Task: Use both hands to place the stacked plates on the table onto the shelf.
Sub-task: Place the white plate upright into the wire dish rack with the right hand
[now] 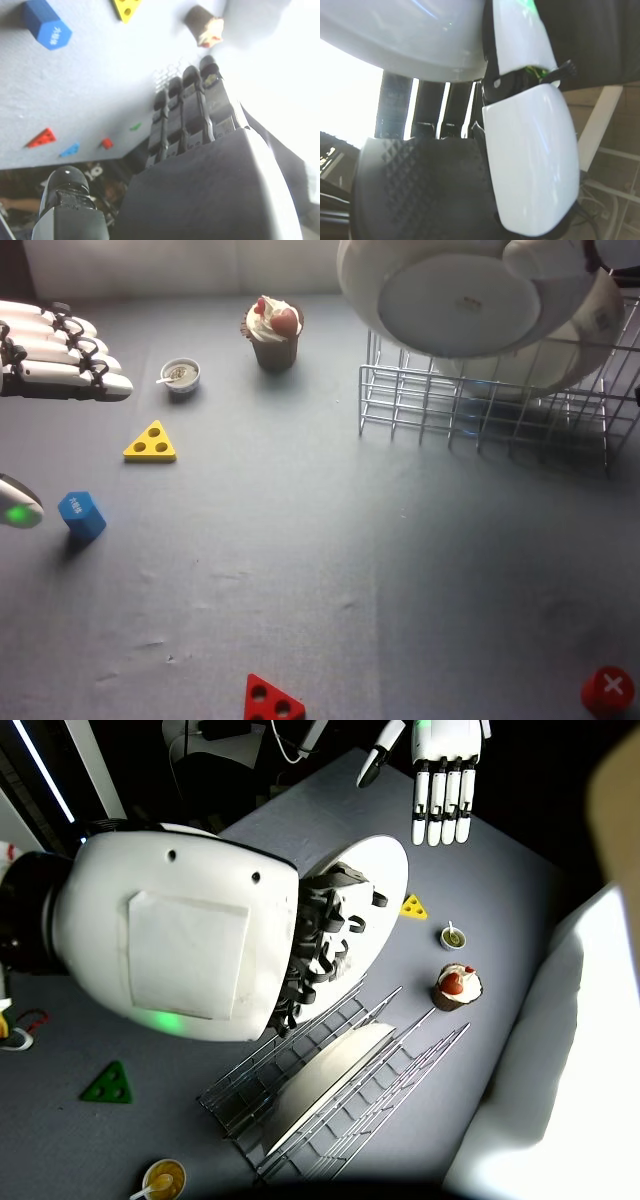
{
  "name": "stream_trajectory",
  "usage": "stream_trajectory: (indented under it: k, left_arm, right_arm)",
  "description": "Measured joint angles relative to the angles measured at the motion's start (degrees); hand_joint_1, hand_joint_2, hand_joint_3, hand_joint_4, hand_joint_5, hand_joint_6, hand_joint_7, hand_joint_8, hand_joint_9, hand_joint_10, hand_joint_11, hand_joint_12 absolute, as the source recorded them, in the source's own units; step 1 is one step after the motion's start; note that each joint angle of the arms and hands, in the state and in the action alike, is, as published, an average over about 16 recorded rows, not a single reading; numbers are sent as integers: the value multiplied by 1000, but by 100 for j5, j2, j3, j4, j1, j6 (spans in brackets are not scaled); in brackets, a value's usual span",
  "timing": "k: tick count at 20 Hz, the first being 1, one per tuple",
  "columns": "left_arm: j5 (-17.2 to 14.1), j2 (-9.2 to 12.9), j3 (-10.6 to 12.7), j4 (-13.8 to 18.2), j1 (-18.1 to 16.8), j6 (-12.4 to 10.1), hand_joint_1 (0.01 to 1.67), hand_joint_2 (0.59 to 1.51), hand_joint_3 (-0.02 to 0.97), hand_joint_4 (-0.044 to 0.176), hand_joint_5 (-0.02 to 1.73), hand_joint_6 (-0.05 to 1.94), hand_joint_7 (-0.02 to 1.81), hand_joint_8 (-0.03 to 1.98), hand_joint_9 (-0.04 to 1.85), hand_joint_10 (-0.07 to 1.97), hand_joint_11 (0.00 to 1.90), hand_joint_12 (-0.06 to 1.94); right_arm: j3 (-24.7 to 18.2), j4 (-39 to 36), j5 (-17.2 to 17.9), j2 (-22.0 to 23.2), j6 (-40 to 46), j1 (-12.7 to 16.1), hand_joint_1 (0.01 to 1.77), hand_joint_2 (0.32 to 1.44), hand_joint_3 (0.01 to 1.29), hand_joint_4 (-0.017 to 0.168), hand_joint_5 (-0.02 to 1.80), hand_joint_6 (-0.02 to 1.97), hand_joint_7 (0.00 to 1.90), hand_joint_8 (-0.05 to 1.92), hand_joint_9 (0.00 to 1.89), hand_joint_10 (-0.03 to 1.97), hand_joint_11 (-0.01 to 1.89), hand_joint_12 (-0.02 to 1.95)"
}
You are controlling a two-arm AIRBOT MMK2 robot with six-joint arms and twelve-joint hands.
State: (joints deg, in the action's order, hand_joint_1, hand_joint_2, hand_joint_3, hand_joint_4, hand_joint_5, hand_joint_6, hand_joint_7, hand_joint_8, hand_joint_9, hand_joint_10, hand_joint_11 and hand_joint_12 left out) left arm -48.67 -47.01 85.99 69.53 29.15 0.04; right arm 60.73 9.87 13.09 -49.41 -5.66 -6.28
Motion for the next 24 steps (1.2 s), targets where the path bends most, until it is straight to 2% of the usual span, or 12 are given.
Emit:
stream_trajectory:
  k: [1,6,10,17,24]
  left_arm:
    - [1,-1,-3,-8,-5,0,59,992,-7,4,143,17,183,6,168,4,151,29]
    - [5,-4,-23,-48,-23,1,69,992,-7,4,150,18,185,6,166,5,152,27]
    - [9,-5,-42,-78,-25,1,72,993,-7,4,148,18,181,6,159,5,148,22]
    - [15,-8,-174,-71,-25,1,71,993,-6,4,146,18,182,5,164,5,149,13]
    - [20,-11,-342,-57,-23,2,60,995,-7,4,140,18,190,6,182,5,157,10]
  right_arm:
    - [19,-54,2,0,33,-11,1463,953,12,-8,954,791,1170,496,1187,632,1214,480]
    - [109,-289,15,1,146,-61,1463,953,12,-8,956,795,1182,467,1197,598,1208,547]
    - [188,-460,26,-11,240,-112,1464,954,12,-8,956,795,1179,464,1190,606,1166,684]
    - [407,-562,50,-67,381,-207,1468,954,12,-8,963,784,1225,343,1209,518,1033,1152]
    - [617,-509,66,-169,473,-309,1470,954,12,-9,972,763,1295,184,1231,459,1025,1178]
